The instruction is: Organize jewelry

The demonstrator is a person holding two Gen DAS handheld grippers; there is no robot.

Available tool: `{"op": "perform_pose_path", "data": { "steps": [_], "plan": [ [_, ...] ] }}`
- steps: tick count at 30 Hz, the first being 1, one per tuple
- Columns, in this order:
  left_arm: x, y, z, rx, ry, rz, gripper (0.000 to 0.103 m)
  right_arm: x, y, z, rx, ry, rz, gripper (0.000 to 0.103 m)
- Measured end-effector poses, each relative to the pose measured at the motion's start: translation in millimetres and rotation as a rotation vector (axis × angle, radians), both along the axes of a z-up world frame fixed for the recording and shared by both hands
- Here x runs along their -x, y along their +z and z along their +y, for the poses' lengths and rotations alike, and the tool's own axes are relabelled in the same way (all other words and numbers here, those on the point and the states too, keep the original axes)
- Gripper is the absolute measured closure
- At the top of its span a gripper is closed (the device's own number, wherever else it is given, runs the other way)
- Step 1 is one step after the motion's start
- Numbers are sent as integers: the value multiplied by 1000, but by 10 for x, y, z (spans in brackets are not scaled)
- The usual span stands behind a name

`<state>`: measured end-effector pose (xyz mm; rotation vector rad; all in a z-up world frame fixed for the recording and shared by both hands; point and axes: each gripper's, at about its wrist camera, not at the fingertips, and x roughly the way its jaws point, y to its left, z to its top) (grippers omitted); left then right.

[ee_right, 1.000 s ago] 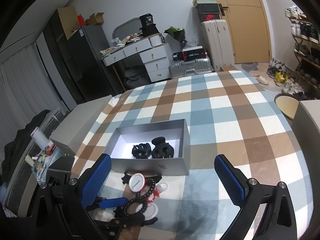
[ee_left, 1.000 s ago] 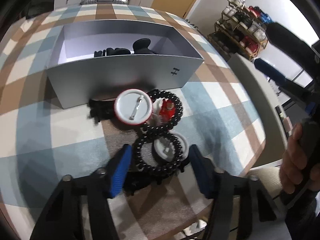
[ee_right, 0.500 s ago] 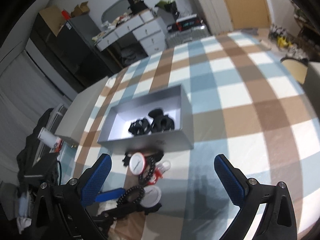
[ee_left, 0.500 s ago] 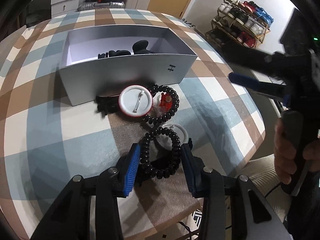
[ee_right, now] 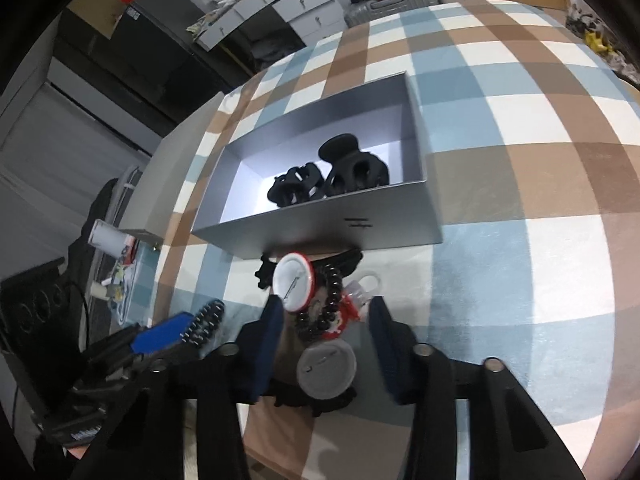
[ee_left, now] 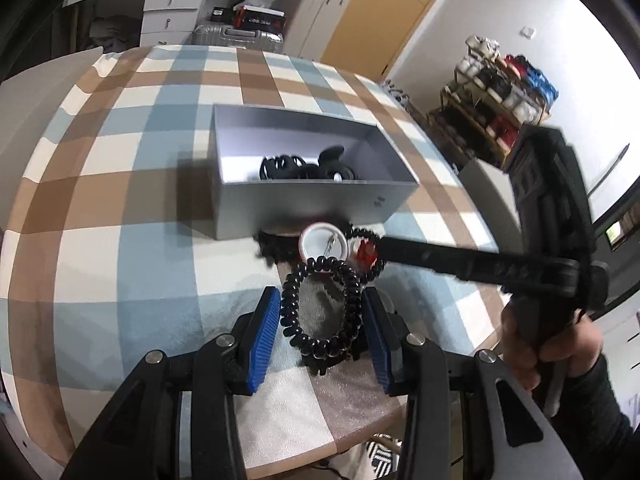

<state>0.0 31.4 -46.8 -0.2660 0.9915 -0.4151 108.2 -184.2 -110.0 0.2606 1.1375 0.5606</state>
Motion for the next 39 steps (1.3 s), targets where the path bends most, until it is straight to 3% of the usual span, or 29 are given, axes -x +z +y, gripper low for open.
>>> {"op": "perform_pose_path", "data": {
  "steps": [1, 3, 5, 12, 24, 39],
  "plan": [
    [3, 11, 15, 5, 6, -3, 67, 4, 0, 18, 8, 4, -6, 67],
    [-7, 26, 36, 10, 10, -7, 67, 13, 0, 46, 13, 13, -12, 83],
    [-22, 30, 52, 13, 17, -7, 67, 9, -11, 58, 24, 13, -11, 93],
    [-41, 21, 93, 22, 31, 4, 67, 72, 104, 47, 40, 3, -83, 95],
    [-46, 41, 126, 28, 70, -3, 67, 159, 443, -125, -103, -34, -199, 95],
    [-86, 220, -26, -64, 84, -120, 67, 227, 718, -196, -157, -78, -326, 95]
  ]
}}
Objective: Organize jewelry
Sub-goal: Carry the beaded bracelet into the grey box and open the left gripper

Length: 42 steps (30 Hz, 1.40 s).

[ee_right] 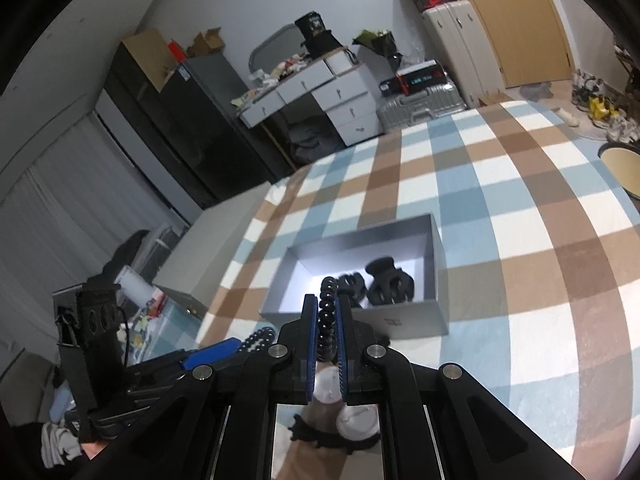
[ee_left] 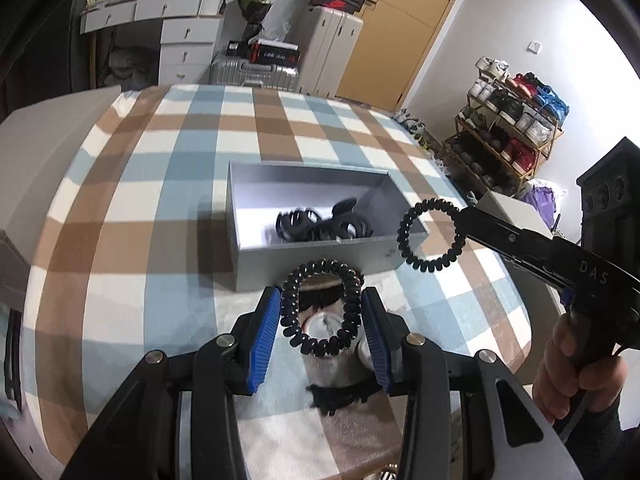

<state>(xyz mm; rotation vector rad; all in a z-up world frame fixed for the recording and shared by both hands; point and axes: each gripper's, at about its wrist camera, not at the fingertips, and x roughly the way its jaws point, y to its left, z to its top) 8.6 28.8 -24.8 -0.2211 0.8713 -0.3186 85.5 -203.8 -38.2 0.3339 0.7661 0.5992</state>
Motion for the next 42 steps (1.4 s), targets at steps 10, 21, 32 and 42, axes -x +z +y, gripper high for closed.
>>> {"op": "perform_pose_path", "data": {
  "steps": [10, 21, 32, 42],
  "plan": [
    [-434, 290, 23, -46, 37, -28, 67, -224, 380, 52, 45, -12, -86, 95],
    [-974, 1, -84, -13, -54, 73, 67, -704, 244, 233, 56, 13, -48, 95],
    [-970, -71, -115, -42, -103, 53, 67, -787, -39, 300, 85, 28, 17, 95],
    [-934, -52, -43, -34, -78, 32, 67, -733, -47, 317, 102, 19, 2, 95]
  ]
}}
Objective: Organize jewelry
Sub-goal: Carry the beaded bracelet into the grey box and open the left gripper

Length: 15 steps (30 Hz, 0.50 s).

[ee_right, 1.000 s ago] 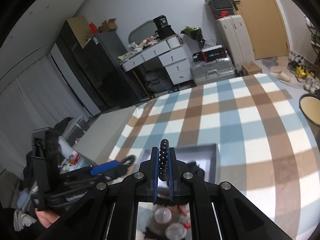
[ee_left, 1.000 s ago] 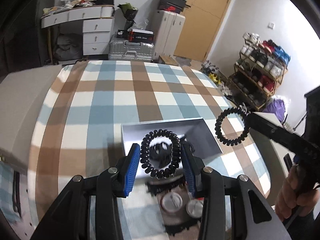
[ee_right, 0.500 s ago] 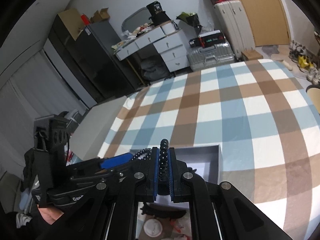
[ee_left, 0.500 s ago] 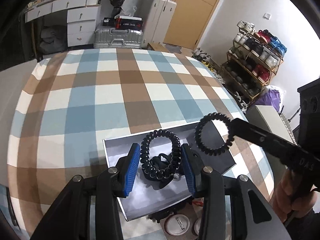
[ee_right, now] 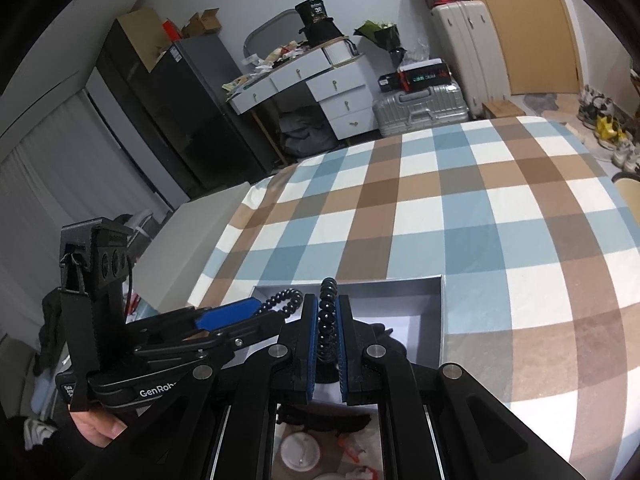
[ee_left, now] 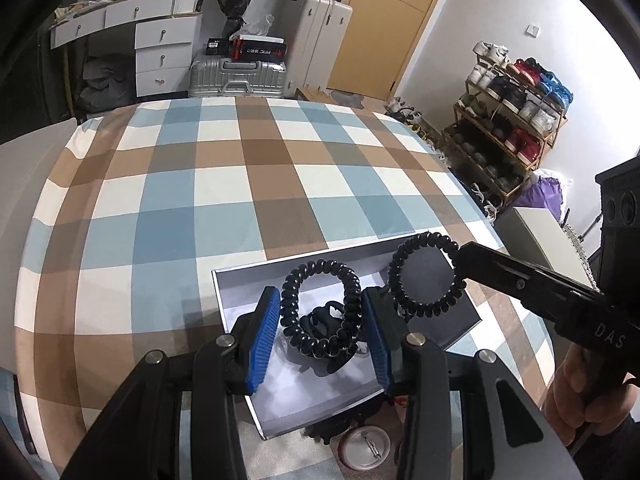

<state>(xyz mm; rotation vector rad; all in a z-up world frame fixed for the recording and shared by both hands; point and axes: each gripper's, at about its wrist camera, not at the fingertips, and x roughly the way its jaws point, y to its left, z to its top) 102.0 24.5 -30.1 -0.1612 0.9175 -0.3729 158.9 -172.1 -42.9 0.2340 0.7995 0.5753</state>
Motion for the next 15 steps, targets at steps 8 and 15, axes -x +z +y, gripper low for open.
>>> {"op": "perform_pose_path", "data": {
  "steps": [8, 15],
  "plan": [
    [66, 33, 0, -16, 6, -37, 61, 12, -36, 57, -4, 27, -4, 94],
    [154, 145, 15, -14, 1, -96, 34, 44, 16, -17, -36, 8, -38, 87]
  ]
}}
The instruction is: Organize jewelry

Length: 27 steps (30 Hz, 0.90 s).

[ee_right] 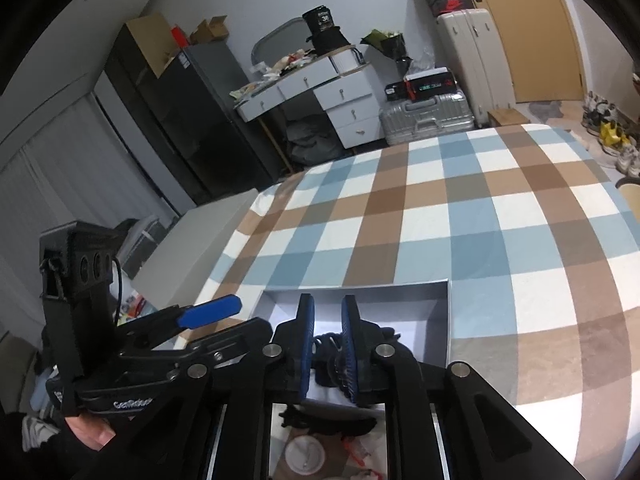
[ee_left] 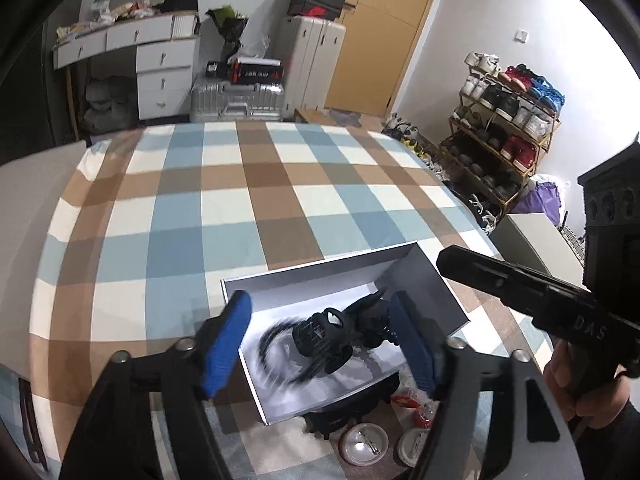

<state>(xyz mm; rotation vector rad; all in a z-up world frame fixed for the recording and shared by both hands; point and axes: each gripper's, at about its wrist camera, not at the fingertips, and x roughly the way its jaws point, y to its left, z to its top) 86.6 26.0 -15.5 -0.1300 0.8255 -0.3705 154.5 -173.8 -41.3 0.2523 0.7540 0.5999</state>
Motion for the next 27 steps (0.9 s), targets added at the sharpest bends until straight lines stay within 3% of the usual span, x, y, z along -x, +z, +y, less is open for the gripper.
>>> {"op": "perform_pose_path", "data": {
  "steps": [3, 7, 12, 16, 18, 22, 27],
  "plan": [
    [34, 20, 25, -9, 7, -21, 34, 31, 39, -52, -14, -31, -20, 76],
    [50, 16, 108, -11, 51, -29, 34, 68, 82, -103, -22, -62, -42, 68],
    [112, 11, 142, -62, 115, -48, 34, 165, 124, -118, 4, -91, -91, 41],
    [193, 20, 133, -83, 142, -61, 34, 240, 138, -127, 13, -99, -123, 31],
    [227, 19, 115, -115, 152, -68, 31, 277, 134, -135, 18, -104, -127, 21],
    [296, 5, 97, -156, 147, -80, 27, 388, 119, -158, 53, -108, -148, 15],
    [358, 5, 144, -140, 158, -66, 26, 504, 77, -202, 70, -103, -136, 6]
  ]
}}
